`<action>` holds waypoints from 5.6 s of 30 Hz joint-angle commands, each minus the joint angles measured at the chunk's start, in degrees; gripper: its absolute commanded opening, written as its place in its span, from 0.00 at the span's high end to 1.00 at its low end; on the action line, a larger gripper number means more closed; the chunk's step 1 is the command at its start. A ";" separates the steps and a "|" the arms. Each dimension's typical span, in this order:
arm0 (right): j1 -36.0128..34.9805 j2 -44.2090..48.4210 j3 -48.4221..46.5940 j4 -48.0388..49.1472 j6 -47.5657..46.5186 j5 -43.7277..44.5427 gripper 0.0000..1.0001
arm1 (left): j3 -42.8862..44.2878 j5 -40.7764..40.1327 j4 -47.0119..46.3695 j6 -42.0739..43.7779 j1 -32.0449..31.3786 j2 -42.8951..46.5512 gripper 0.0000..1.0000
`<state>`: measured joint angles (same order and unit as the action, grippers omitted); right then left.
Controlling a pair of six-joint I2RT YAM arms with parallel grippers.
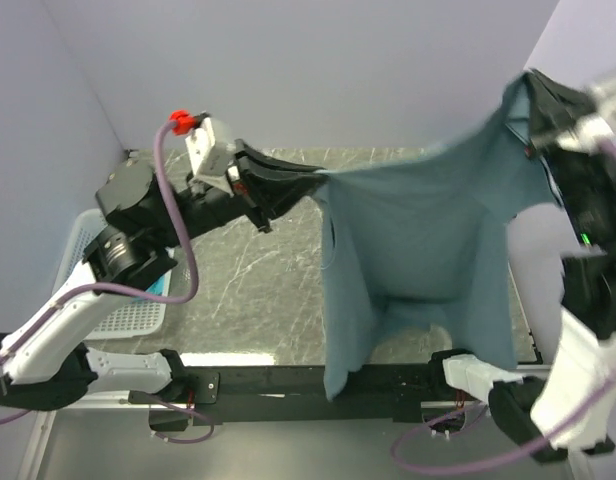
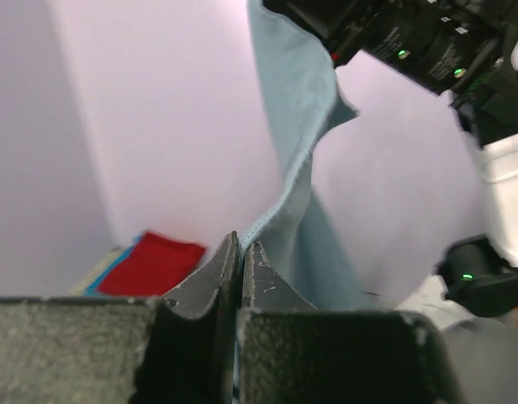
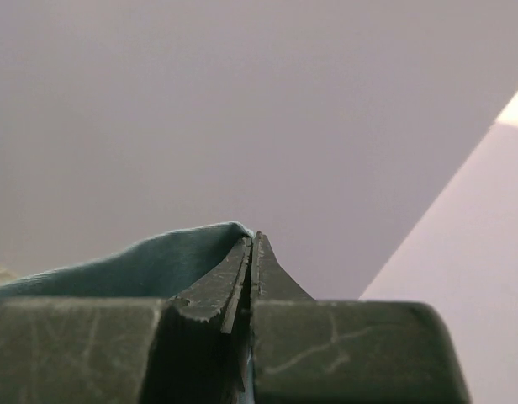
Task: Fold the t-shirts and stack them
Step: Flatten the tshirt out
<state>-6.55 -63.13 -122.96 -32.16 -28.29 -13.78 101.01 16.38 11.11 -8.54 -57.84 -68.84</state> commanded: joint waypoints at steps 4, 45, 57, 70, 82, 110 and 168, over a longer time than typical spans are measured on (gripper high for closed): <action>-0.74 -19.98 -1.22 2.72 7.01 -3.27 1.00 | -14.68 -36.12 -5.48 7.03 1.32 9.16 0.99; -0.05 -27.83 62.83 -8.71 -7.74 4.18 0.37 | -50.74 -12.69 6.02 2.82 29.10 3.01 0.19; 0.04 -33.98 64.51 -7.21 -7.30 8.77 0.42 | -49.86 -10.93 6.73 3.00 29.02 3.18 0.20; -0.83 -34.43 60.31 -9.06 -9.06 10.60 1.00 | -49.86 -10.84 6.73 3.17 29.02 2.84 0.20; -3.82 -64.98 -0.74 3.62 -8.55 37.32 0.15 | -50.74 -14.80 6.90 4.05 29.02 3.18 0.19; 0.66 -18.02 73.72 -14.07 -49.12 -4.50 0.32 | -50.21 -12.95 6.90 3.70 29.02 1.78 0.20; 0.74 -13.03 86.02 -12.47 -59.50 11.83 1.00 | -50.65 -8.47 6.55 4.40 27.61 5.20 0.20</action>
<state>-7.09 -83.07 -41.52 -34.65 -83.90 -4.64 49.93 8.12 19.18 -5.15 -29.82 -65.34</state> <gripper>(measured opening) 0.009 0.801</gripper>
